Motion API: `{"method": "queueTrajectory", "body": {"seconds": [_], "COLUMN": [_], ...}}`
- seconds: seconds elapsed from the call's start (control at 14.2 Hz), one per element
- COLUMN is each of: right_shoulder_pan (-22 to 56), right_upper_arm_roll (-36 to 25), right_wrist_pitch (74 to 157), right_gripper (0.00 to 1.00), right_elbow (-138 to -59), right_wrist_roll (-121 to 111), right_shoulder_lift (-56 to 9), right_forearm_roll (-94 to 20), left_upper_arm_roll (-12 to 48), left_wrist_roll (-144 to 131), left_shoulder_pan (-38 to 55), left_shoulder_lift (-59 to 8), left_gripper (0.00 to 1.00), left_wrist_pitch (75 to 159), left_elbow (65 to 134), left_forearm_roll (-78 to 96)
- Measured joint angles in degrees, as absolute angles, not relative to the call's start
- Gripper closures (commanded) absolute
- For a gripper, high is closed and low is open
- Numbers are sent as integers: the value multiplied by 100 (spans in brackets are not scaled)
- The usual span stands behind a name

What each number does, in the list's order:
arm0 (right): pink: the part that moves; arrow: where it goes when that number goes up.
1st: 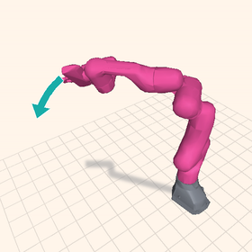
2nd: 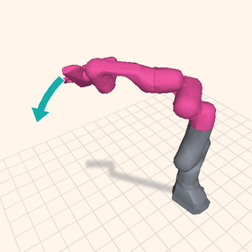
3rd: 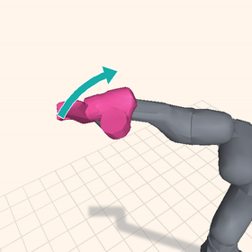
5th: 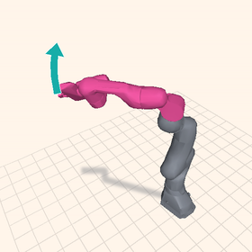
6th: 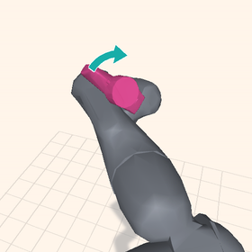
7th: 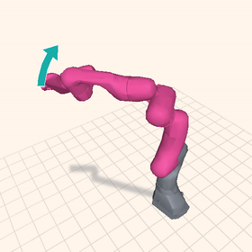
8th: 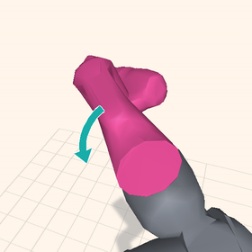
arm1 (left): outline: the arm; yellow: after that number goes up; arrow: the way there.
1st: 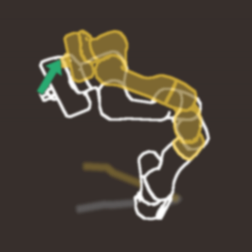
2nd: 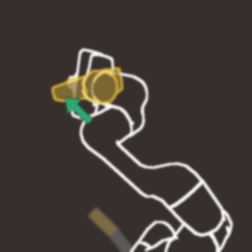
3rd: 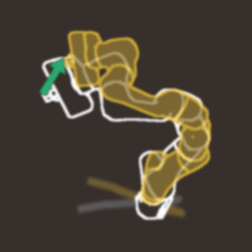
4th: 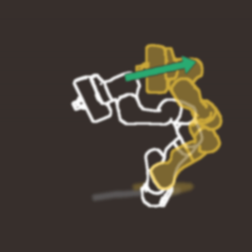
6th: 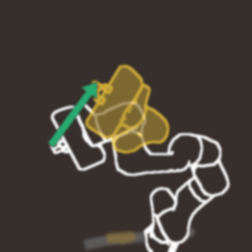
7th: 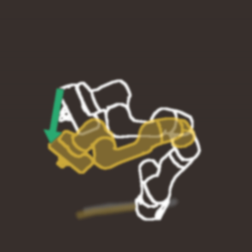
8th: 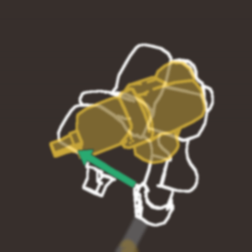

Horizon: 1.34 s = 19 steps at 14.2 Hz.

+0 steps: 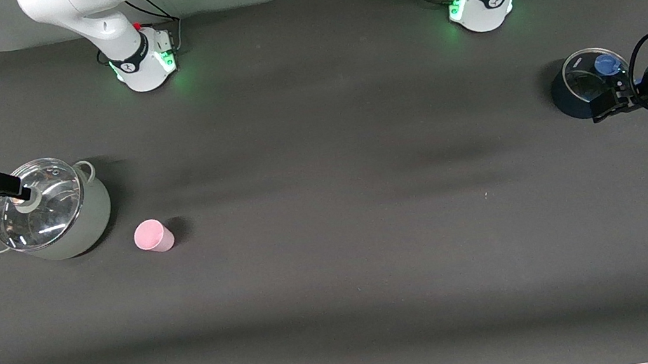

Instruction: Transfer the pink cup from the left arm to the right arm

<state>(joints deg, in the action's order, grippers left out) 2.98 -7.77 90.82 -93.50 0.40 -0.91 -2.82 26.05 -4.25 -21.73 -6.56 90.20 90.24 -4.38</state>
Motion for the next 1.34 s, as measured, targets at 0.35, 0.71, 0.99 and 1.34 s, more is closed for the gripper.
{"method": "queueTrajectory", "body": {"seconds": [0.35, 0.71, 0.99, 1.34], "right_shoulder_pan": [231, 231, 230, 230], "right_upper_arm_roll": [-633, -500, -464, -375], "right_wrist_pitch": [9082, 9092, 9092, 9092], "right_gripper": [0, 0, 0, 0], "right_elbow": [-9327, -9265, -9261, -9262], "right_wrist_roll": [20, 20, 20, 20], "right_shoulder_lift": [-67, 17, 98, 99], "right_forearm_roll": [-265, -265, -265, -265], "left_upper_arm_roll": [370, 155, 288, 424], "left_wrist_roll": [-362, -320, -259, -163], "left_shoulder_pan": [163, 295, 134, -30], "left_shoulder_lift": [-333, -150, -146, -141], "left_gripper": [0, 0, 0, 0], "left_wrist_pitch": [9023, 9305, 9308, 9309], "left_elbow": [9057, 9481, 9474, 9472], "left_forearm_roll": [-302, -294, -291, -186]}}
